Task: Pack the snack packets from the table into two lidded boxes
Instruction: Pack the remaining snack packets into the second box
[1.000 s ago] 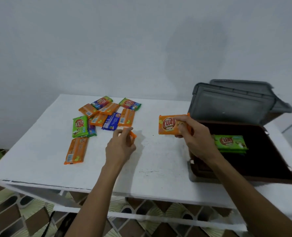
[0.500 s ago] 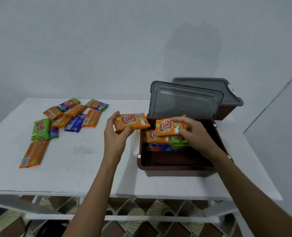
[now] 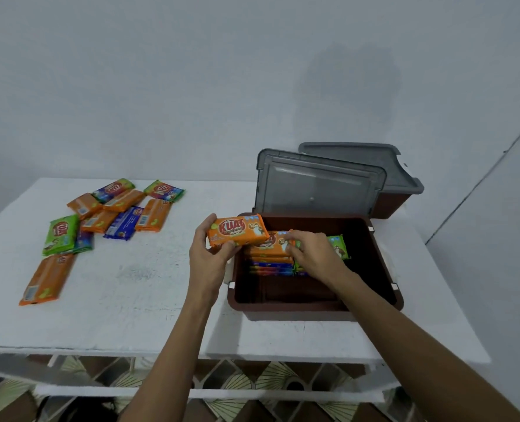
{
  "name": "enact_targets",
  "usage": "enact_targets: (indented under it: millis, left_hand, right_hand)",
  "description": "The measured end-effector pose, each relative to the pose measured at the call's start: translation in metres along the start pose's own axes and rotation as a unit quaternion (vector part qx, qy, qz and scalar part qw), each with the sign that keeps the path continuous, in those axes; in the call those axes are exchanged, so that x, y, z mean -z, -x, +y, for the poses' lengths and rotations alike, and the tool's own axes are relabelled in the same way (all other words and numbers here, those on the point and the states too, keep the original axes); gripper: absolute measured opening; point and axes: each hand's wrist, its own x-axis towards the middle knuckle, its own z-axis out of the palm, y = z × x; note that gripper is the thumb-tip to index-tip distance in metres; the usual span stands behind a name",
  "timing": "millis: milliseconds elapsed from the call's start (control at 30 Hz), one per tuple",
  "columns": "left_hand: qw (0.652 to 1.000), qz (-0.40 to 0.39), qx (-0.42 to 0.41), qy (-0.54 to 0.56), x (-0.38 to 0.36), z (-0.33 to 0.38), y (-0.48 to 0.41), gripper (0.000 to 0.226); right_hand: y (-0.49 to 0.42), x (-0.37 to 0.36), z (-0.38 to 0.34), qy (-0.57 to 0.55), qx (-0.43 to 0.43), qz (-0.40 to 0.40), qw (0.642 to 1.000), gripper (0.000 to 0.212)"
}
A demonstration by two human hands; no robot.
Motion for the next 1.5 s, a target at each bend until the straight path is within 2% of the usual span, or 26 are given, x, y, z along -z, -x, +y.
enact_targets:
  millis: [67, 133, 200, 233, 300, 367, 433, 467, 567, 633, 700, 767, 967, 1067, 1167, 1367, 1500]
  left_hand:
    - [1.0, -0.019, -0.002, -0.001, -0.005, 0.004, -0.001, 0.059]
    - [0.999, -0.053, 0.002, 0.004, -0.015, 0.009, 0.001, 0.058]
    - [0.995, -0.104, -0.006, 0.0, -0.03, 0.013, 0.004, 0.058]
    - [0.991, -0.133, -0.021, -0.022, -0.038, 0.014, 0.005, 0.057]
    - [0.97, -0.186, -0.075, -0.136, -0.051, 0.012, 0.002, 0.056]
    - [0.921, -0.203, -0.162, -0.291, -0.055, 0.004, -0.005, 0.051]
    - [0.881, -0.171, -0.221, -0.382, -0.05, -0.002, -0.01, 0.044]
    - [0.871, -0.142, -0.233, -0.408, -0.046, -0.004, -0.011, 0.042]
    - [0.862, -0.054, -0.21, -0.458, -0.036, -0.007, -0.013, 0.035]
    - [0.862, -0.037, -0.178, -0.474, -0.034, -0.01, -0.014, 0.035]
    - [0.863, -0.045, -0.163, -0.475, -0.033, -0.013, -0.014, 0.035]
    - [0.866, -0.053, -0.162, -0.47, -0.033, -0.015, -0.013, 0.035]
    - [0.868, -0.079, -0.169, -0.46, -0.025, -0.019, -0.018, 0.034]
    - [0.878, -0.107, -0.181, -0.43, -0.013, -0.022, -0.024, 0.031]
    - [0.886, -0.108, -0.176, -0.415, 0.01, -0.024, -0.038, 0.029]
    - [0.874, -0.048, -0.124, -0.468, 0.083, -0.026, -0.095, 0.029]
    - [0.858, -0.005, -0.116, -0.501, 0.137, -0.028, -0.145, 0.028]
  right_hand:
    - [0.005, 0.006, -0.001, -0.056, 0.023, 0.049, 0.997, 0.027]
    - [0.008, 0.017, -0.005, -0.224, 0.008, 0.057, 0.973, 0.029]
    - [0.011, 0.03, -0.008, -0.429, -0.039, -0.014, 0.902, 0.033]
    - [0.012, 0.034, -0.006, -0.494, -0.054, -0.037, 0.867, 0.033]
    - [0.016, 0.043, 0.004, -0.527, -0.064, -0.029, 0.847, 0.029]
    - [0.02, 0.051, 0.02, -0.518, -0.079, 0.007, 0.852, 0.022]
    - [0.025, 0.056, 0.038, -0.474, -0.104, 0.04, 0.873, 0.019]
    - [0.026, 0.057, 0.047, -0.448, -0.118, 0.049, 0.885, 0.02]
    - [0.025, 0.055, 0.067, -0.346, -0.144, 0.048, 0.926, 0.023]
    - [0.023, 0.05, 0.068, -0.245, -0.143, 0.038, 0.958, 0.025]
    - [0.022, 0.043, 0.064, -0.099, -0.126, 0.043, 0.986, 0.028]
    - [0.022, 0.032, 0.061, 0.006, -0.1, 0.062, 0.993, 0.03]
    - [0.016, 0.022, 0.05, 0.166, -0.076, 0.108, 0.977, 0.029]
    - [-0.002, 0.021, 0.023, 0.114, 0.001, 0.148, 0.982, 0.029]
    - [-0.033, 0.014, -0.017, 0.036, 0.076, 0.154, 0.985, 0.029]
    - [-0.111, -0.025, -0.097, -0.004, 0.148, 0.051, 0.988, 0.039]
    - [-0.174, -0.07, -0.132, -0.008, 0.143, -0.021, 0.989, 0.04]
